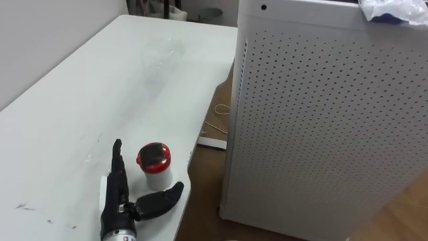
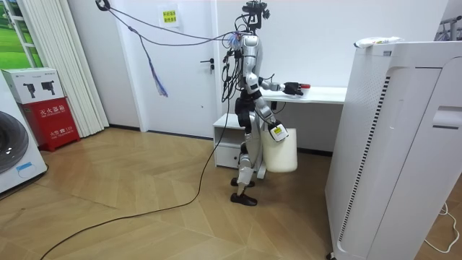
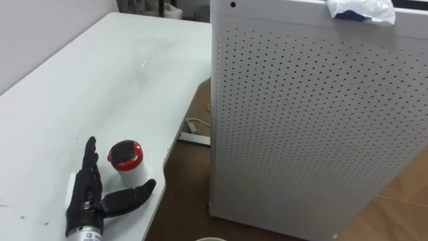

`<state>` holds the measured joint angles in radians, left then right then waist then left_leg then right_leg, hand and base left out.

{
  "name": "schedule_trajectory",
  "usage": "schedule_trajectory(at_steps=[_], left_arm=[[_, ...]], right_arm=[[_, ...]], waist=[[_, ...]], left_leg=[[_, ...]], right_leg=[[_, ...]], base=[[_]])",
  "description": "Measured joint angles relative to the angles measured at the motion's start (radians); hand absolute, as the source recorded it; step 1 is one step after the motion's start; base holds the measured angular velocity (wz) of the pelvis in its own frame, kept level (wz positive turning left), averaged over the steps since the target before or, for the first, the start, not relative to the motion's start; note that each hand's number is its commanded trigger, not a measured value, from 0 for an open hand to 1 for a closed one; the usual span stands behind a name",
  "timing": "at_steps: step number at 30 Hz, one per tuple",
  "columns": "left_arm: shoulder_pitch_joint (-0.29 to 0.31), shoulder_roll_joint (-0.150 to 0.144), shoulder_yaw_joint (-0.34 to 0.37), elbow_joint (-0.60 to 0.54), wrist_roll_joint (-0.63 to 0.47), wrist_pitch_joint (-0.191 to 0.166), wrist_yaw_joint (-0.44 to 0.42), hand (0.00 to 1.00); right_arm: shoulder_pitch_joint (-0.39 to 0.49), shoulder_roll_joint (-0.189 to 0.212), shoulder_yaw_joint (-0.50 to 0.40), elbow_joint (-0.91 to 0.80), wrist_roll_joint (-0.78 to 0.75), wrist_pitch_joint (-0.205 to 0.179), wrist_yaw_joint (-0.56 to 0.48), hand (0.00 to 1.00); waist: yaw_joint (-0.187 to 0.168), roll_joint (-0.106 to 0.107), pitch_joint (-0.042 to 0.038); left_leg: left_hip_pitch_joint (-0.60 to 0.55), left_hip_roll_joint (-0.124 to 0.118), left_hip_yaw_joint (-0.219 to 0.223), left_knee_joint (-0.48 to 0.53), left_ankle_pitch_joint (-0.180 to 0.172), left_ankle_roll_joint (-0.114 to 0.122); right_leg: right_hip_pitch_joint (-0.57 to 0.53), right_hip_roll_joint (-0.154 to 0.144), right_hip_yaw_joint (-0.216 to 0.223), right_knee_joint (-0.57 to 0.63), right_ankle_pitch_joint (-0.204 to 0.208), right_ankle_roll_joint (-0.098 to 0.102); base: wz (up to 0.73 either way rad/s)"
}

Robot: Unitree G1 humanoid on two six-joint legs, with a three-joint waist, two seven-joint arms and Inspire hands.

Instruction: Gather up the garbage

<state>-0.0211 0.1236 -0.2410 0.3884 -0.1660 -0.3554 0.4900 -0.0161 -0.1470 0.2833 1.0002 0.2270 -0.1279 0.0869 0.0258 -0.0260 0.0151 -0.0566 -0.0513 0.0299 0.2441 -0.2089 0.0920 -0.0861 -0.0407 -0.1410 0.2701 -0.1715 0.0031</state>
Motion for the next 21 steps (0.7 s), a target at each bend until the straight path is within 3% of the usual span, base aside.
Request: schedule_trajectory(at_steps=[7, 11, 12, 13, 14, 21], left_arm=[[-0.039, -0.001, 0.002, 0.042, 0.0, 0.0, 0.005, 0.0], [-0.042, -0.002, 0.006, 0.044, 0.002, 0.0, 0.011, 0.0], [-0.043, -0.002, 0.005, 0.044, 0.002, 0.0, 0.012, 0.09], [-0.043, -0.003, 0.002, 0.044, 0.002, 0.0, 0.017, 0.75], [-0.044, -0.003, 0.0, 0.044, 0.003, 0.0, 0.021, 1.0], [-0.055, -0.014, 0.021, 0.042, 0.003, 0.008, 0.05, 1.0]], right_arm=[[0.0, 0.01, 0.012, 0.004, -0.001, 0.001, 0.01, 1.0], [0.003, 0.019, 0.012, 0.004, -0.002, 0.023, 0.01, 1.0], [0.003, 0.02, 0.013, 0.004, -0.002, 0.025, 0.01, 1.0], [0.003, 0.022, 0.013, 0.004, -0.005, 0.03, 0.011, 1.0], [0.003, 0.023, 0.015, 0.003, -0.007, 0.035, 0.012, 1.0], [0.004, 0.023, 0.03, -0.027, -0.044, 0.046, 0.018, 1.0]], waist=[[-0.016, -0.001, 0.0009], [-0.024, -0.003, 0.0021], [-0.024, -0.003, 0.0021], [-0.024, -0.003, 0.0021], [-0.024, -0.003, 0.0021], [-0.024, -0.003, 0.0015]], left_leg=[[-0.001, 0.001, -0.001, -0.003, 0.002, -0.003], [-0.001, 0.002, 0.0, -0.007, 0.002, -0.003], [-0.001, 0.001, 0.0, -0.007, 0.002, -0.003], [-0.001, 0.001, 0.0, -0.007, 0.002, -0.003], [-0.001, 0.002, 0.0, -0.006, 0.002, -0.003], [0.0, 0.002, -0.002, -0.005, 0.002, -0.003]], right_leg=[[0.0, 0.002, 0.0, -0.001, 0.001, -0.002], [0.0, 0.002, 0.001, -0.002, 0.001, -0.002], [0.0, 0.002, 0.001, -0.002, 0.001, -0.002], [0.0, 0.002, 0.001, -0.002, 0.001, -0.002], [0.0, 0.002, 0.001, -0.002, 0.001, -0.002], [0.002, 0.002, -0.001, -0.007, 0.001, -0.002]], base=[[0.0], [0.0], [0.0], [0.0], [0.0], [0.0]])
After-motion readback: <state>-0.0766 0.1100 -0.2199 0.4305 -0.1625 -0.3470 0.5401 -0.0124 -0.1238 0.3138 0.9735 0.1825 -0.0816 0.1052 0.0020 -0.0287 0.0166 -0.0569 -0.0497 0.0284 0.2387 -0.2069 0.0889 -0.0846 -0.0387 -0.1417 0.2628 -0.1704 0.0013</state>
